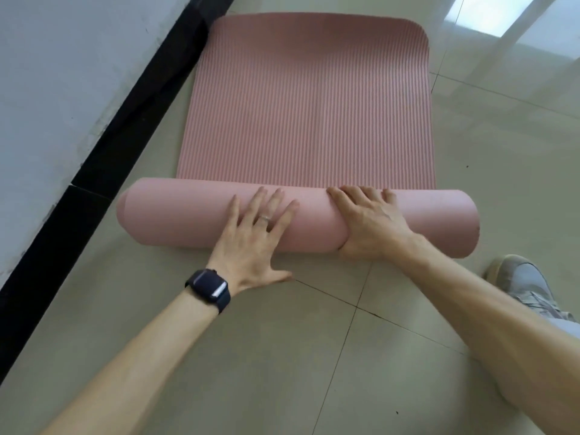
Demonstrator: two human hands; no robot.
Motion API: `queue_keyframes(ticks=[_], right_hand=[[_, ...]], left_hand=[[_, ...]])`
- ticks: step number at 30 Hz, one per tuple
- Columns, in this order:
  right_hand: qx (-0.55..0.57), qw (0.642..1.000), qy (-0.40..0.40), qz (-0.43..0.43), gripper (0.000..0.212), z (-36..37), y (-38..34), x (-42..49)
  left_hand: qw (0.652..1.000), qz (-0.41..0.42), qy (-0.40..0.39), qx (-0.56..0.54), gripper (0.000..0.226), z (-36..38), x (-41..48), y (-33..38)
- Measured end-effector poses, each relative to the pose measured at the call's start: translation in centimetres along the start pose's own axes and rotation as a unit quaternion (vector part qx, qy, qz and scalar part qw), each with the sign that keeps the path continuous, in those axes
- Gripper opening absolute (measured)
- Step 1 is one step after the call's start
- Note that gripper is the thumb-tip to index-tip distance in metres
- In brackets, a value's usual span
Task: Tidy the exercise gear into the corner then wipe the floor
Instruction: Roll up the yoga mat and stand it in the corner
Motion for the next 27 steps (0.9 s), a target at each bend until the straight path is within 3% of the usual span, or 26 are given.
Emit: queue_keyframes(ticks=[2,4,7,10,15,18,22,24,27], right_hand=[[0.038,0.998,-0.050,0.001,0.114,-1.3,0.9,2.0],[0.058,0.996,-0.057,0.026,0.119,-2.0,1.2,2.8],[0.039,0.998,0.025,0.044,0.124,-1.9,0.4,1.3],[-0.040,0.996,0.058,0.052,0.137,0.1,-0.4,-0.1],[-0.059,0.991,0.099,0.067,0.118,-1.3,0.6,2.2],[-0.054,0.997,0.049,0.019,0.110,-2.1,1.1,0.9],[0.013,0.991,-0.121,-0.060,0.121,-1.1,0.9,-0.5],[0.015,0.982,-0.177,-0.064,0.126,-0.7,0.7,0.3],[0.039,0.975,-0.212,-0.051,0.126,-1.2,1.0,2.5]], left_hand=[[0.998,-0.037,-0.024,0.036,0.130,0.8,0.3,-0.5],[0.996,-0.062,-0.017,0.061,0.123,0.3,2.4,-1.3],[0.996,-0.079,-0.016,0.049,0.121,-0.9,6.1,-3.0],[0.996,-0.072,-0.042,0.033,0.121,-1.6,8.9,-3.9],[0.995,-0.070,-0.078,0.001,0.117,-2.4,10.1,-4.4],[0.974,-0.080,-0.180,-0.110,0.121,-2.1,8.7,-4.1],[0.901,-0.098,-0.309,-0.287,0.111,0.5,3.5,-1.6],[0.920,-0.125,-0.242,-0.284,0.110,0.4,1.3,-1.1],[0.975,-0.107,-0.013,-0.194,0.093,-1.0,-1.4,0.3]])
Point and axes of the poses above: each hand's wrist, its own x-axis towards the middle knuckle, its own z-axis out of the palm, y = z × x, the point moved 6 cm from there along x, towards the middle knuckle, and after that the axes turned 1 degree about -x, right-handed, at the moved point
